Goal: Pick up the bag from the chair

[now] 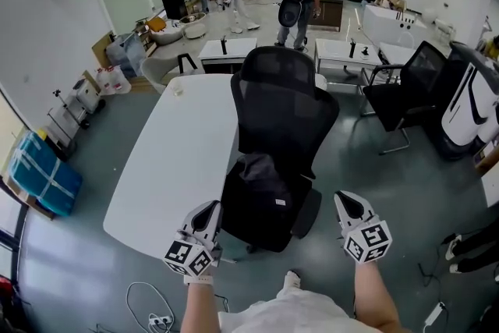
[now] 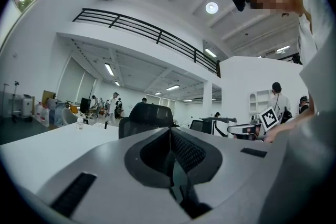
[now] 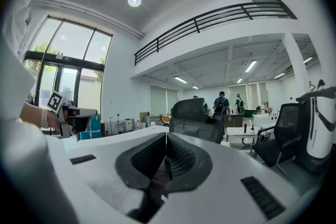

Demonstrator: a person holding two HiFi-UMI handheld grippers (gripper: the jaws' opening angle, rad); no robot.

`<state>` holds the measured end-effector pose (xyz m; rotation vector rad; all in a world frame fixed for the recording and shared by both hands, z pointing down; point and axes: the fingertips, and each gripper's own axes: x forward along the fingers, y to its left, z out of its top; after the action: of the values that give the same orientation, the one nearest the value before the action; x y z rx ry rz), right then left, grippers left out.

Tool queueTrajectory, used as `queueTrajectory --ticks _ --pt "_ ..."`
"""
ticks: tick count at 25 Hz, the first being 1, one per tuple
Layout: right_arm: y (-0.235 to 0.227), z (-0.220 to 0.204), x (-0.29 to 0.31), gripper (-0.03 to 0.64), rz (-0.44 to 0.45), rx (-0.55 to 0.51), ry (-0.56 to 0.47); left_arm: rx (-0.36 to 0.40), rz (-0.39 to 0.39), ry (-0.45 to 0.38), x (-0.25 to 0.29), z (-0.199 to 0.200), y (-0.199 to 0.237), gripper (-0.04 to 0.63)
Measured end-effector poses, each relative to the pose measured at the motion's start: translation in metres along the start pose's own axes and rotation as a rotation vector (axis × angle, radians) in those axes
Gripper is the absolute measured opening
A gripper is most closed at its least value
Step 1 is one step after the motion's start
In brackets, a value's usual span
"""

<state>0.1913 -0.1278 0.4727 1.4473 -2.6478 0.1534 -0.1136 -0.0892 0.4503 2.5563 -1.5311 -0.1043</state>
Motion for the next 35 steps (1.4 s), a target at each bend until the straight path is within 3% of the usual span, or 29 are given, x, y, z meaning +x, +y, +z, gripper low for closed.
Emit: queueTrajectory --ticks 17,35 --pt "-0.036 -0.002 0.051 0.020 0.074 0.010 0.002 -0.009 0.057 0.009 0.047 -0.005 0.014 0.026" --pt "-0.018 -0.011 0.145 0.020 0.097 0.024 0.052 -0.031 0.004 0.080 0.104 -0.022 0.094 0.026"
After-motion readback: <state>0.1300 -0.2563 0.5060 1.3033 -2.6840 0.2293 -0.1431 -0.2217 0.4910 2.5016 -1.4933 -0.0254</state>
